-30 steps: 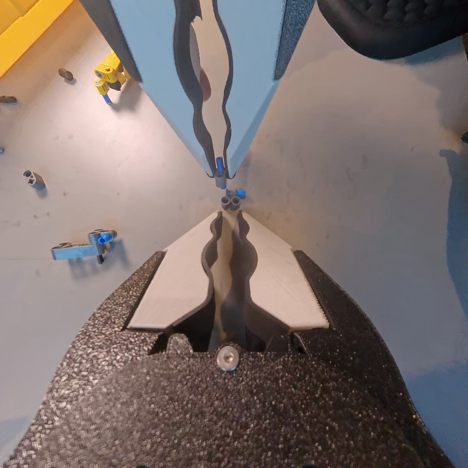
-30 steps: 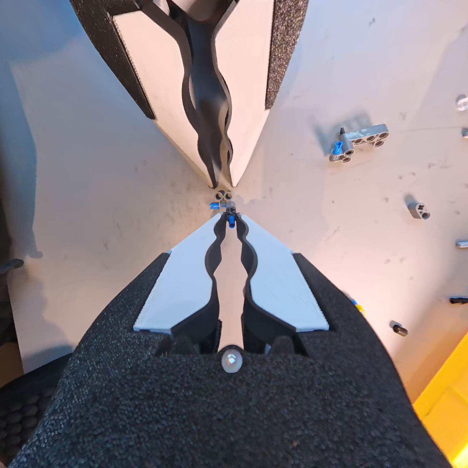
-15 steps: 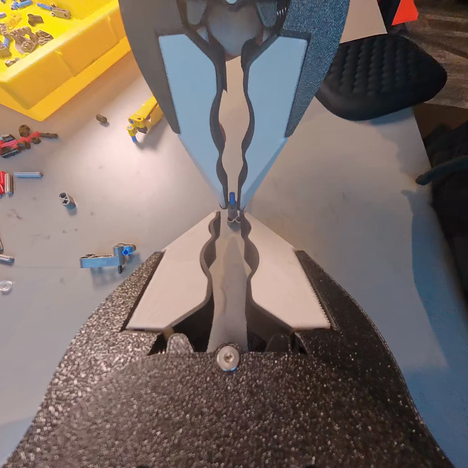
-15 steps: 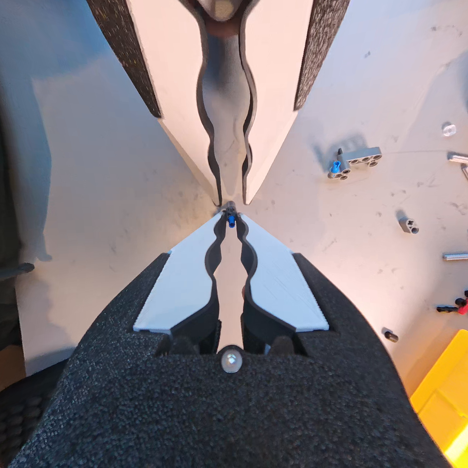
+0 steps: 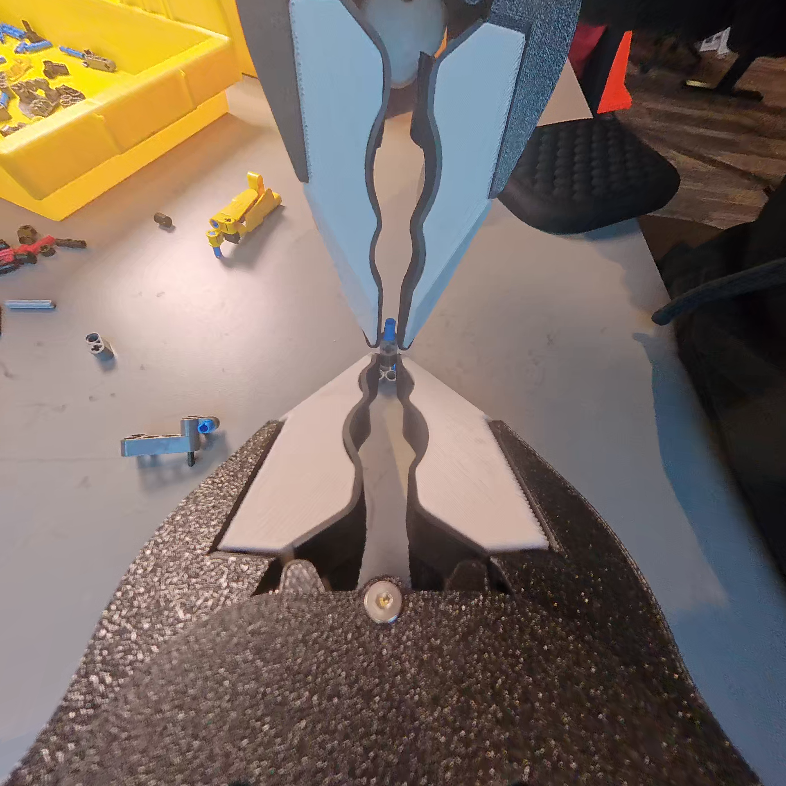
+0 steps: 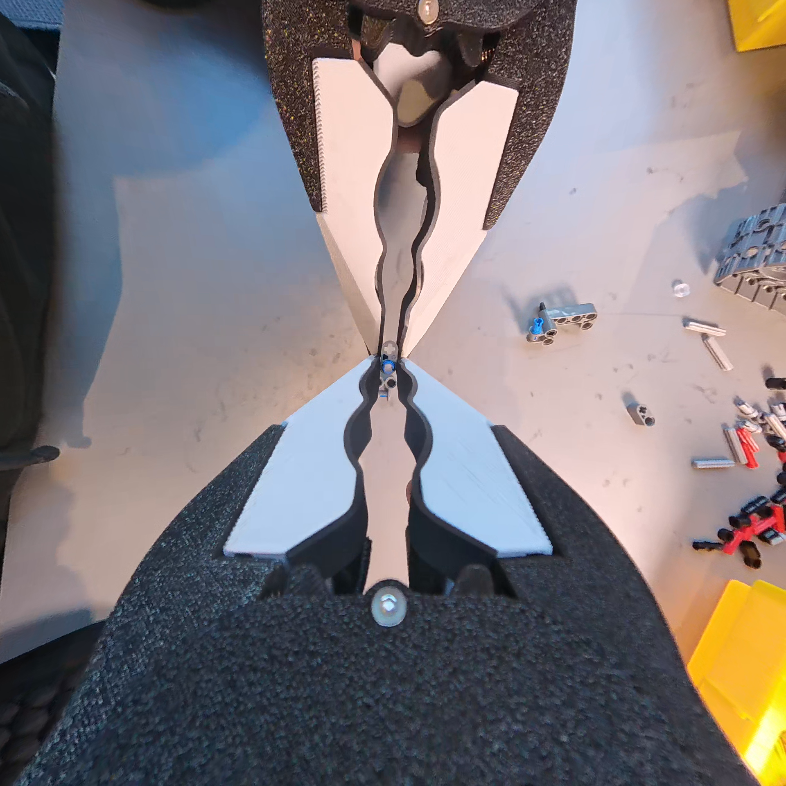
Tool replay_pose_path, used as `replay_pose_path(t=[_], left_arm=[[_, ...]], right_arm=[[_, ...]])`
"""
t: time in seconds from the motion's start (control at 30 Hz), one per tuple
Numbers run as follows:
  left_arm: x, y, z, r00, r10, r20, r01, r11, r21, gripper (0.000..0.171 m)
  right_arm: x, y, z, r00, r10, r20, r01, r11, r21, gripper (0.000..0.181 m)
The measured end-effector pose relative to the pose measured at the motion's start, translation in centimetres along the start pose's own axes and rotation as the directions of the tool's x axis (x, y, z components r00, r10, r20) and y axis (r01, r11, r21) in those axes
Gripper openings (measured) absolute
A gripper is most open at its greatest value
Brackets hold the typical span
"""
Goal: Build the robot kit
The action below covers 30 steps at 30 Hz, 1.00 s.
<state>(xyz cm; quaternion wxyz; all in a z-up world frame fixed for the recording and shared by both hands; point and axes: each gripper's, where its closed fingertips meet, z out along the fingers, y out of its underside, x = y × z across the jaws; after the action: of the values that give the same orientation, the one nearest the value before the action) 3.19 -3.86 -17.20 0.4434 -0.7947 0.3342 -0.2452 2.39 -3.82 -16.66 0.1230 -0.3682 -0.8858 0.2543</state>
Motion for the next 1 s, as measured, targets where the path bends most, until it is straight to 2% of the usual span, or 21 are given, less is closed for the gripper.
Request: replay_pose_path(t=[0.1,0.2,0.27,0.33,0.67,0.73,1.0], left_arm=[[-0.4,0.2,0.0,1.000,-0.008,0.014,0.009,1.000,-0.014,0.007],[-0.7,1.1,0.4,0.999,-0.033,0.038,0.036,0.996,-0.078,0.008],[-0.8,2.3,0.7,0.998,-0.029,0.059,0.037,0.989,-0.141,0.021],[-0.7,3.0,1.0,0.998,-0.033,0.061,0.043,0.983,-0.179,0.023],[-0.4,3.2,2.7,0.997,0.005,0.079,0.012,0.976,-0.218,0.021],[-0.5,3.2,2.7,0.996,0.026,0.091,-0.005,0.975,-0.222,0.016],[-0.5,3.2,2.8,0.995,0.036,0.093,-0.014,0.975,-0.223,0.016]], right_arm=[[0.4,0.2,0.3,1.000,0.024,-0.006,-0.024,1.000,-0.017,0.007],[0.5,0.9,1.0,0.996,0.088,0.015,-0.087,0.994,-0.064,0.007],[0.6,1.5,1.3,0.994,0.110,0.019,-0.108,0.990,-0.090,0.007],[0.5,1.5,1.4,0.991,0.133,0.034,-0.129,0.988,-0.081,0.007],[0.2,2.4,2.0,0.985,0.167,0.041,-0.163,0.983,-0.090,0.007],[0.2,2.5,2.1,0.985,0.166,0.038,-0.162,0.983,-0.092,0.007],[0.2,2.5,2.1,0.984,0.176,0.037,-0.173,0.983,-0.065,0.007]])
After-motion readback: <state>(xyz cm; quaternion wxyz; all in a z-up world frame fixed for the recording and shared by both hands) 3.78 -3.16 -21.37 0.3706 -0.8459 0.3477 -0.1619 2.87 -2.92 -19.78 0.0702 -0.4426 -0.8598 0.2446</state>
